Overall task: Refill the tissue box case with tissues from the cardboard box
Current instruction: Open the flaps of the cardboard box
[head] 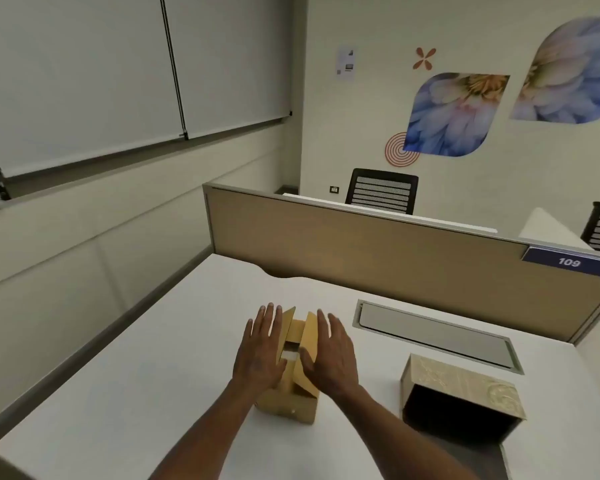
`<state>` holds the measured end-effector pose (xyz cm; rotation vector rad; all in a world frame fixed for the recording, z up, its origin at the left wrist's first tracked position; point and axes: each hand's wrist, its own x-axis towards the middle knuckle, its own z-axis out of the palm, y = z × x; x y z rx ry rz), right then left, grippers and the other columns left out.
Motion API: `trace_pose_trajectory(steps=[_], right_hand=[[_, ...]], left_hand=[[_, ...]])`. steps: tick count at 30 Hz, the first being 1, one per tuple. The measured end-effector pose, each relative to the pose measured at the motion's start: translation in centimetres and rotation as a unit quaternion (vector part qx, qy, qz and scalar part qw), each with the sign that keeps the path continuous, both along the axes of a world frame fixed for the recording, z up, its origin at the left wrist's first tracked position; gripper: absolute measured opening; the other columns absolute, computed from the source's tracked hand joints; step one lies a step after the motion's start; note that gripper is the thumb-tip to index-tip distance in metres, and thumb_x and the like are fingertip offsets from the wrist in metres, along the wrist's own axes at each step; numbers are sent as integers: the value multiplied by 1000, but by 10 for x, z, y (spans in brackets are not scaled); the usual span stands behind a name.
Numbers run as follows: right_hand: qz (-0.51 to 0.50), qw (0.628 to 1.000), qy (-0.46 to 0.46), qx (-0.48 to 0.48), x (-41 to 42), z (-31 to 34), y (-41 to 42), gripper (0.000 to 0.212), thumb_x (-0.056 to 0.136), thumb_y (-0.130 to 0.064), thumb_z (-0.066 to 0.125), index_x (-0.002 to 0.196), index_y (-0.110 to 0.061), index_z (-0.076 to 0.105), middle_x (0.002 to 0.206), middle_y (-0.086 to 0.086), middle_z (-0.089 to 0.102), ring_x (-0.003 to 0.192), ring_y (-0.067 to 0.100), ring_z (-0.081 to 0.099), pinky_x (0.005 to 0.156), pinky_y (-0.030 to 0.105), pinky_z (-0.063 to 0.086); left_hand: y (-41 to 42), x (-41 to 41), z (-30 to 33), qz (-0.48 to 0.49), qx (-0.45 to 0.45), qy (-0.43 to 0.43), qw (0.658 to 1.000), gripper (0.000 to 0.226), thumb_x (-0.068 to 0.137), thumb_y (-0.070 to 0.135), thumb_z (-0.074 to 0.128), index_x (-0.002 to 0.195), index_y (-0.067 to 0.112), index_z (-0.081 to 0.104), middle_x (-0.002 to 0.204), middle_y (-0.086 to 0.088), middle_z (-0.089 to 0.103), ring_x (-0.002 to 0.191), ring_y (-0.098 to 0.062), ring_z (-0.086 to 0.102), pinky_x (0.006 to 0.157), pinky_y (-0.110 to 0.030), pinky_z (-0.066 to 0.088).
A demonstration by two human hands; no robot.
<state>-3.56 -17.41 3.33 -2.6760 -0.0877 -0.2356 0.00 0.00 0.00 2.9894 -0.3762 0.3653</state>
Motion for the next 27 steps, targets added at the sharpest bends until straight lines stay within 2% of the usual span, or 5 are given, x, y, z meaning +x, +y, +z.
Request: trace_pose_trajectory(steps=[7,12,15,21,27], right_hand=[[-15,996,90,15,-14,-32,27,92,91,-70,47,161,-27,6,170,8,15,154,32,23,120,48,33],[-7,992,123,37,-13,-42,31,83,94,-49,57,160,-32,11,166,8,23,131,33,54,100,42,54],[-10,992,107,65,-15,-41,28,71,96,-40,53,159,-30,20,160,6,34,121,31,61,95,39,56],[-50,986,39,157,-25,-41,15,53,98,-16,54,149,-17,41,146,8,51,118,26,61,94,32,51],[-119,974,-6,195,-29,-50,-1,46,99,-10,54,145,-12,48,135,8,62,121,28,61,93,28,46]], left_hand=[[7,-10,-9,4,-25,44,999,108,76,63,65,158,22,8,166,-9,18,151,-35,20,117,-53,32],[16,-15,0,14,-41,58,997,108,81,29,72,157,29,-5,167,-6,11,152,-33,17,118,-48,33],[32,-8,-1,-3,8,40,999,107,71,18,83,157,23,20,165,-10,22,150,-36,25,113,-51,39],[47,-3,-12,-170,220,3,961,61,65,12,89,122,15,69,150,-15,49,140,-34,44,116,-48,26],[37,-7,-7,-86,136,166,973,85,89,2,50,160,19,5,164,-5,23,152,-31,16,125,-51,1]])
